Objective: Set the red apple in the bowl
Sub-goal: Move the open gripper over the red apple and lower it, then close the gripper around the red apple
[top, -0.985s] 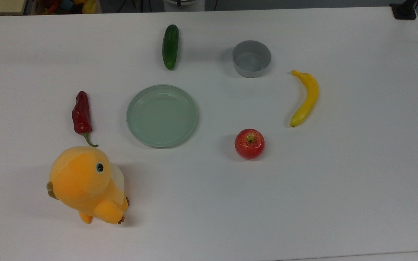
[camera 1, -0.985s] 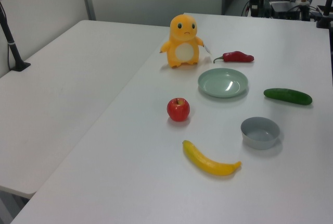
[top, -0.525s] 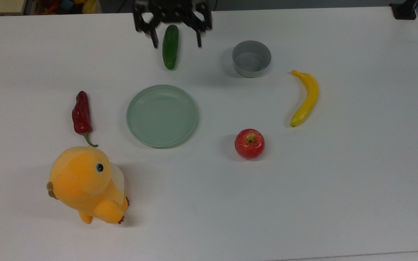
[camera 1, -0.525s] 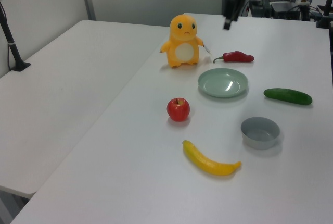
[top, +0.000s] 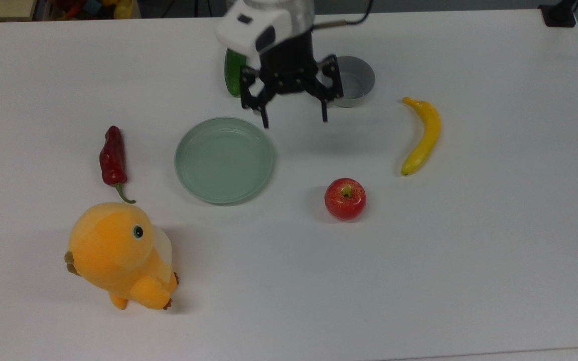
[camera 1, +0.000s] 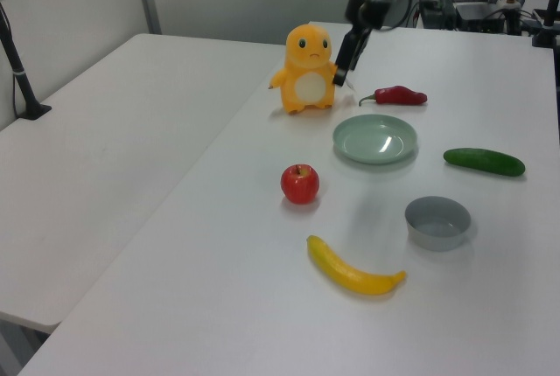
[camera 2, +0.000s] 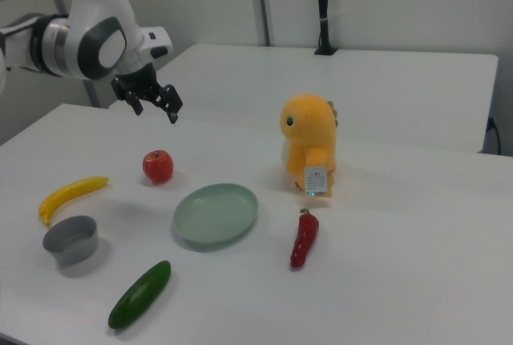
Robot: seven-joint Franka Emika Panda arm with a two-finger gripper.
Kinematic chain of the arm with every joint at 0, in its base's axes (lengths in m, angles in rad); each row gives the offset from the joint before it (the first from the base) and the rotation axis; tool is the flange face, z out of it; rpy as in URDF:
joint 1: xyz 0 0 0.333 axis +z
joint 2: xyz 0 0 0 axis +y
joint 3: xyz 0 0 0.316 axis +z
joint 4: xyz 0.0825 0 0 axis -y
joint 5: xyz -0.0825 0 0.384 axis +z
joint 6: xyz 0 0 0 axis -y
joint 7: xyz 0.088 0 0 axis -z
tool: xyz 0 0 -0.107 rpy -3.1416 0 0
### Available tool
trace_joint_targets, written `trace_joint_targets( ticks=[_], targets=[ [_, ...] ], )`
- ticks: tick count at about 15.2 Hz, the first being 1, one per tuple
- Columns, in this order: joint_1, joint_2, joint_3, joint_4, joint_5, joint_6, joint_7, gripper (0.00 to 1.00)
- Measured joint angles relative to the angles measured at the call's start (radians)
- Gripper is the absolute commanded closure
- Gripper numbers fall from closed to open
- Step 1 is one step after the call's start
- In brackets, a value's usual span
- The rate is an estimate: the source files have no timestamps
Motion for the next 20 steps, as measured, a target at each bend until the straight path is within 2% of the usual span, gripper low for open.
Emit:
trace_joint_targets(
  ticks=[3,8,15,20],
  targets=[
    [0.004,0.067,0.028,0.0,-0.001,0.087,0.0,0.0],
    [0.041,0.128,0.034,0.011,-0.009,0.1,0.0,0.0],
    [0.083,0.282,0.047,0.101,-0.068,0.107,0.0,0.0],
    [0.091,0.356,0.047,0.135,-0.105,0.189,0.0,0.0]
  ],
)
